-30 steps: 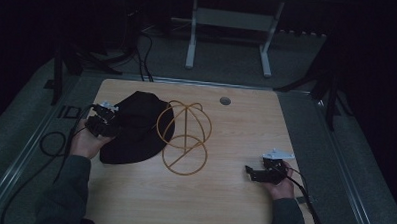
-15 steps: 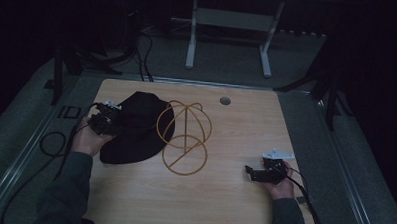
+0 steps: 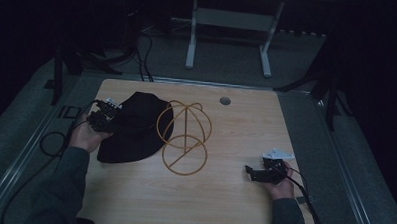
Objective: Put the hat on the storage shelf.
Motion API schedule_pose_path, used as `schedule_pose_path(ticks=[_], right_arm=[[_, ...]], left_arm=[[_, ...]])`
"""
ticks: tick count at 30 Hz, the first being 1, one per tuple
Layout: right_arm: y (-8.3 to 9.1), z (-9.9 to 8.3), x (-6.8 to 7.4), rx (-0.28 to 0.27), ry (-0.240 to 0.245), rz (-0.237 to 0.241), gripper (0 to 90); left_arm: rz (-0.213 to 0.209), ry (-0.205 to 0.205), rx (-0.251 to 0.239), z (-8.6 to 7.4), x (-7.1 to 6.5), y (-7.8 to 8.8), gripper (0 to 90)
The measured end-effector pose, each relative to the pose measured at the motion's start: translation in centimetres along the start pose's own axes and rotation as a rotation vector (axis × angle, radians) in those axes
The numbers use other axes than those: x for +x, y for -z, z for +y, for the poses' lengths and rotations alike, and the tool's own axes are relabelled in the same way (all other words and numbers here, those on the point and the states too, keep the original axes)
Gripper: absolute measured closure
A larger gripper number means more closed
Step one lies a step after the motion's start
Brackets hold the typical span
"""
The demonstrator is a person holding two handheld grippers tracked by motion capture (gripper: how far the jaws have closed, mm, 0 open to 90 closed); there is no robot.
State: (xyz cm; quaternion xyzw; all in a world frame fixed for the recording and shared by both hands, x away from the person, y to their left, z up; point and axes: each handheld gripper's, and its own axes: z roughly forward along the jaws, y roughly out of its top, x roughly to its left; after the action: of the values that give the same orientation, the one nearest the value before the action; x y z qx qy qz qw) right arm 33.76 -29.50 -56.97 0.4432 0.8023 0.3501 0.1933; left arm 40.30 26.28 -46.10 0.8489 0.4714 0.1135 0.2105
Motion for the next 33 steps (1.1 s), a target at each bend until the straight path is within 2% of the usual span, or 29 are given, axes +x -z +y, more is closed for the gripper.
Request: schedule_pose_path(ticks=[8, 33], right_arm=[[0.0, 0.0, 0.0, 0.000, 0.000, 0.000, 13.4], [0.0, 0.0, 0.0, 0.000, 0.000, 0.000, 13.4]], left_arm=[[-0.021, -0.011, -0.017, -0.3, 0.3, 0.5, 88.0], [-0.001, -0.043, -0.060, -0.3, 0.7, 3.1, 88.0]])
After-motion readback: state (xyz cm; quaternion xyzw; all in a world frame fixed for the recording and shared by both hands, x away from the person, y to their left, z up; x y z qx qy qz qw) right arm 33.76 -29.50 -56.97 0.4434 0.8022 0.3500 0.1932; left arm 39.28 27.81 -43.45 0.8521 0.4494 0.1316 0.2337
